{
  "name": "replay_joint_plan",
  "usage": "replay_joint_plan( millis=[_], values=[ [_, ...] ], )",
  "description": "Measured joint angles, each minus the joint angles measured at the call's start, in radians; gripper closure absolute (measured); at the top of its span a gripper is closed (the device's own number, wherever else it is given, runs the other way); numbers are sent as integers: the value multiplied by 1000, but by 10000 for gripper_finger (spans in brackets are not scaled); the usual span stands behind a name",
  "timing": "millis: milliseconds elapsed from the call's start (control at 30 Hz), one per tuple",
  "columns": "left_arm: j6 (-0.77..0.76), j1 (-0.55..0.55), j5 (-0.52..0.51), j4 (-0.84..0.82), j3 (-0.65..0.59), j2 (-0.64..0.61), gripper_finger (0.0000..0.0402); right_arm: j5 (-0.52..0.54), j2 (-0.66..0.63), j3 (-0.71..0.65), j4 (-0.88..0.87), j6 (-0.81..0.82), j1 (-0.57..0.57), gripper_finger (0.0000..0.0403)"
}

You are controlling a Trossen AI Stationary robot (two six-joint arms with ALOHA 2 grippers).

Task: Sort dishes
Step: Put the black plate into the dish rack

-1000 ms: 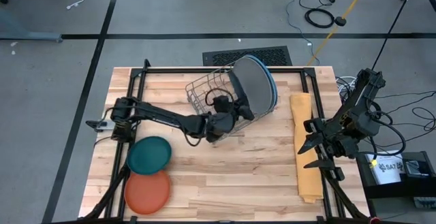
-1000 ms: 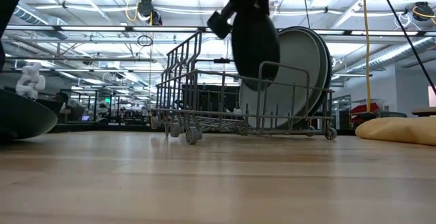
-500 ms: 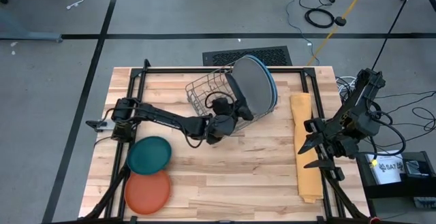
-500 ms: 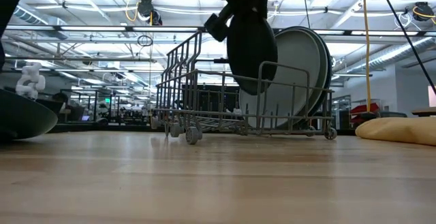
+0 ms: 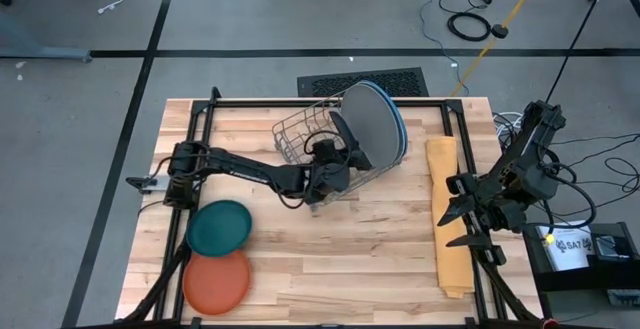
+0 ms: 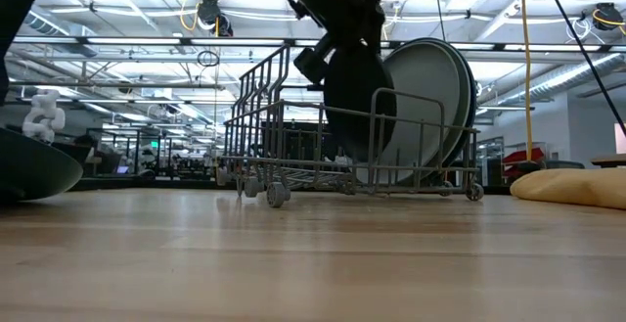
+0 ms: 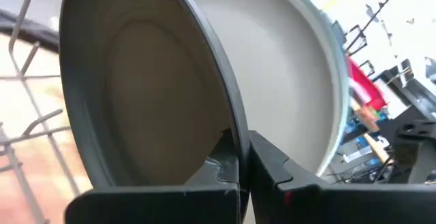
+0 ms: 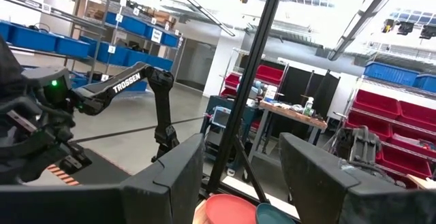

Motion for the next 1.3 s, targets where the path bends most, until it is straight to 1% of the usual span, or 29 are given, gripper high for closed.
replay_joint_plan(
  millis=[200,433,600,833,900,1067,1100,1233,1300],
  values=[
    [-20,24,35,13,0,16,398,0,0,0,0,0,0,218],
    [-13,30,42,22,0,16,398,0,0,0,-1,-3,0,218],
    [33,30,52,23,0,16,398,0,0,0,-1,-3,0,218],
    [39,30,52,24,0,16,398,0,0,0,-1,-2,0,218],
    [79,28,52,52,-1,16,398,0,0,0,-1,-2,0,218],
    [277,12,57,203,-1,1,399,0,0,0,0,-1,0,218],
    [305,9,57,208,-1,-8,399,0,0,0,-1,0,0,218],
    [314,5,56,195,-1,-26,399,0,0,0,-2,0,0,218],
    [295,1,57,190,-1,-27,399,0,0,0,-3,0,0,218]
  ],
)
